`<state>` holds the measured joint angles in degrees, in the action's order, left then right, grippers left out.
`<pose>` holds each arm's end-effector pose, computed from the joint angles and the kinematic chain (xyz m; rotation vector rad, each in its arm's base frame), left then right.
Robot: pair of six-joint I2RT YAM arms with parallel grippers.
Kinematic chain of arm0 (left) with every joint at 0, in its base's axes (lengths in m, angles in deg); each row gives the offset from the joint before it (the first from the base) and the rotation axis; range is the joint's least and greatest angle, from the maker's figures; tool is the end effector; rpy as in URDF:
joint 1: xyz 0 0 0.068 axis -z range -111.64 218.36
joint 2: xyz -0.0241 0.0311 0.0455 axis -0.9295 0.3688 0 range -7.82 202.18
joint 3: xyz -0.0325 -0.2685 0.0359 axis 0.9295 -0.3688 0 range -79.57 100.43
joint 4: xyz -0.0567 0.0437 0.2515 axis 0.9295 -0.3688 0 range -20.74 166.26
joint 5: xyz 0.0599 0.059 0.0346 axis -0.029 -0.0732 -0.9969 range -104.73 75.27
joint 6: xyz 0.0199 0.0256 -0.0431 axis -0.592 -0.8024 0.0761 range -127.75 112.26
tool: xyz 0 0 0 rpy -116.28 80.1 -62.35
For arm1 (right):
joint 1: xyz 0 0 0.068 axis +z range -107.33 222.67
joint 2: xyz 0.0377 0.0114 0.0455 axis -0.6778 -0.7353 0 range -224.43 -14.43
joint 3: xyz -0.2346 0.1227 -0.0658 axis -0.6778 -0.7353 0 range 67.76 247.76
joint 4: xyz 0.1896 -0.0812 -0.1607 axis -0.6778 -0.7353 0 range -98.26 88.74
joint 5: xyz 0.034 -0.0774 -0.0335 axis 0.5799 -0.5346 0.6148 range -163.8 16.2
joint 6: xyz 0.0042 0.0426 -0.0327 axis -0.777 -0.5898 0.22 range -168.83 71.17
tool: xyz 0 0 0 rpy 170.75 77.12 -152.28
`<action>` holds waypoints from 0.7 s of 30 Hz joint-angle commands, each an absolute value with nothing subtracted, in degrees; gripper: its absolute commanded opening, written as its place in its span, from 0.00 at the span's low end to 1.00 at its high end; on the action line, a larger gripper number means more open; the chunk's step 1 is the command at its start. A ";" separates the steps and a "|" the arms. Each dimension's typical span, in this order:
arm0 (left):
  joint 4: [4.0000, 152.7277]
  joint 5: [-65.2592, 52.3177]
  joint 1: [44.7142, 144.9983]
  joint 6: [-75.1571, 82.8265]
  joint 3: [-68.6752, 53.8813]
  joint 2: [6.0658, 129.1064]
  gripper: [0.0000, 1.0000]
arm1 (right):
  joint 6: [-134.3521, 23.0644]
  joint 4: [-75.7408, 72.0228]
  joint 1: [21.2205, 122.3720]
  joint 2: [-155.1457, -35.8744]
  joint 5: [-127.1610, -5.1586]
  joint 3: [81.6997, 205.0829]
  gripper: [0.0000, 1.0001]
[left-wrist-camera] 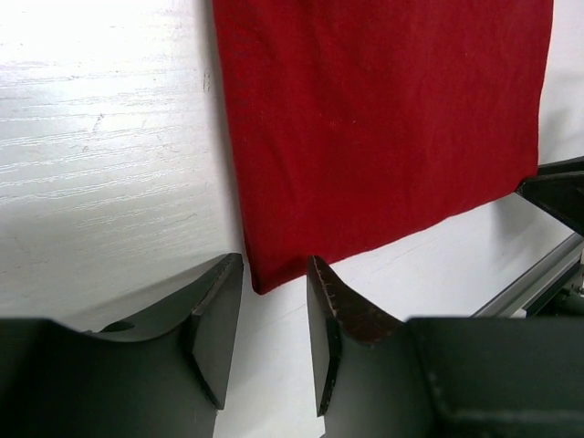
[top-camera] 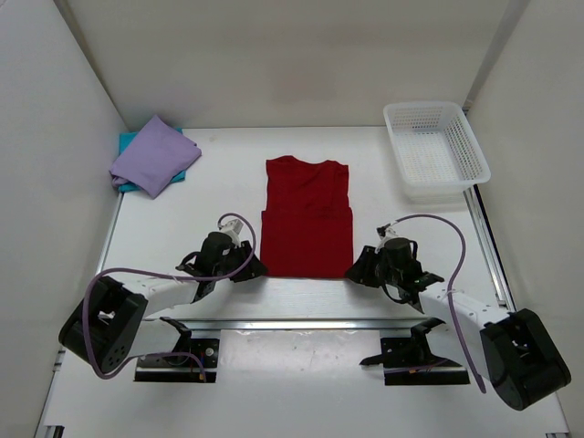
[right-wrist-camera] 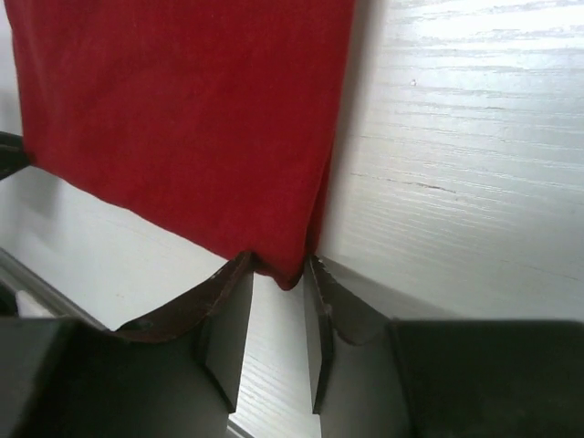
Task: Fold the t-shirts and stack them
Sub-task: Grab one side of the 2/3 rectangular tshirt with both arms
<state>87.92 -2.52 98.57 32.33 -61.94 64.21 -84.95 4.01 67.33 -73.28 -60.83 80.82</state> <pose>0.1776 -0.1122 0.1266 -0.0966 2.4561 -0.8329 0.1602 0.0824 0.1350 0.1139 2.3877 0.7907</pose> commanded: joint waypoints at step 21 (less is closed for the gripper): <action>60.65 -2.16 105.52 33.99 -63.93 41.87 0.00 | -95.93 -20.49 83.34 -45.93 -71.94 82.16 0.00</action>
<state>71.70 -2.52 102.64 32.40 -63.82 48.71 -90.32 -10.06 78.66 -51.97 -64.61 80.10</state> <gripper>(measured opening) 0.026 0.023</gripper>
